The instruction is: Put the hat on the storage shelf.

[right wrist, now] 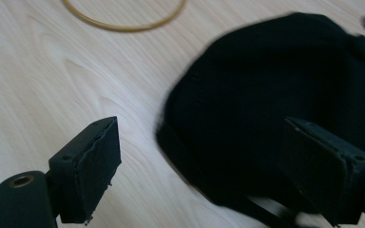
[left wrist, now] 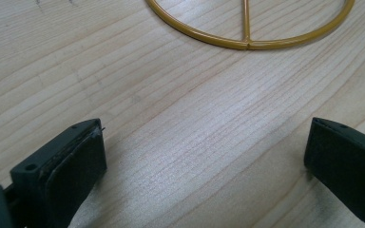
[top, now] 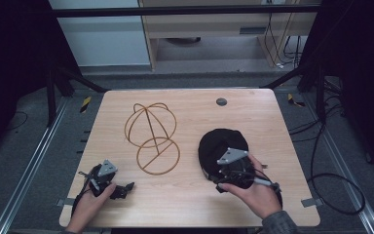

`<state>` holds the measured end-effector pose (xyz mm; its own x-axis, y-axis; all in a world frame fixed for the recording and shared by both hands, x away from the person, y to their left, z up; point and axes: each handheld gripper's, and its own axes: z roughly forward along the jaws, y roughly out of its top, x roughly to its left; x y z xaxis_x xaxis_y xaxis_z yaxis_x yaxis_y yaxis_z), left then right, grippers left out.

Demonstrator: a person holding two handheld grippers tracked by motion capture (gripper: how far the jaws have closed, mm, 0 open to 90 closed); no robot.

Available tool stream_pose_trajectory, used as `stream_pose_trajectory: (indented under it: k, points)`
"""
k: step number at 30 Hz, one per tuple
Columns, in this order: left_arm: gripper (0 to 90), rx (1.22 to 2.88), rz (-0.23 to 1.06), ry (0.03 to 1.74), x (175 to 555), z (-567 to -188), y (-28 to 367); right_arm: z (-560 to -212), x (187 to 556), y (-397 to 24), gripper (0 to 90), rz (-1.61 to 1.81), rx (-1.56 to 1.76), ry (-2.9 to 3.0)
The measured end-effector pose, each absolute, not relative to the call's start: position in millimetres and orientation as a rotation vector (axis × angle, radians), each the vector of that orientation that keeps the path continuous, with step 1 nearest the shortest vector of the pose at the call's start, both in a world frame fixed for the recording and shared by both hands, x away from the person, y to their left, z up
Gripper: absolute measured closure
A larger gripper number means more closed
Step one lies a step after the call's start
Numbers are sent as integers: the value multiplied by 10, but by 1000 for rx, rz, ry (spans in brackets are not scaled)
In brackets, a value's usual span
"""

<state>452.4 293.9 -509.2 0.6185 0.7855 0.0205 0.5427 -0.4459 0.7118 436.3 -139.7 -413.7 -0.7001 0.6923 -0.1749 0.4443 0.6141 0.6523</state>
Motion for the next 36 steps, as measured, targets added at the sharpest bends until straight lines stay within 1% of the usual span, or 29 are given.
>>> stream_pose_trajectory:
  k: [6,13,15,16,17,21,25,29,30,36]
  points:
    - [0,2162,460,1037,4523,-5092,2939,-3885,4502,-1693,148,790,937,2470]
    - [0,2164,464,1038,4518,-5091,2940,-3803,4833,-1885,161,741,1020,2536]
    - [0,2164,464,1038,4518,-5091,2940,-3781,4932,-1923,190,727,1047,2531]
    - [0,2164,464,1038,4518,-5091,2940,-3781,4932,-1923,190,727,1047,2531]
    - [0,2164,464,1038,4518,-5091,2940,-3754,5043,-1945,219,696,1062,2541]
    - [0,2164,464,1038,4518,-5091,2940,-3724,5175,-1937,261,658,1050,2566]
    - [0,2164,463,1038,4518,-5091,2940,-3738,5260,-1907,327,629,1049,2601]
    - [0,2161,461,1040,4515,-5092,2938,-3731,5294,-1885,350,620,1036,2609]
    - [0,2157,460,1042,4514,-5094,2936,-3715,5322,-1871,385,624,1037,2628]
    - [0,2157,460,1042,4514,-5093,2936,-3693,5371,-1807,402,613,1022,2653]
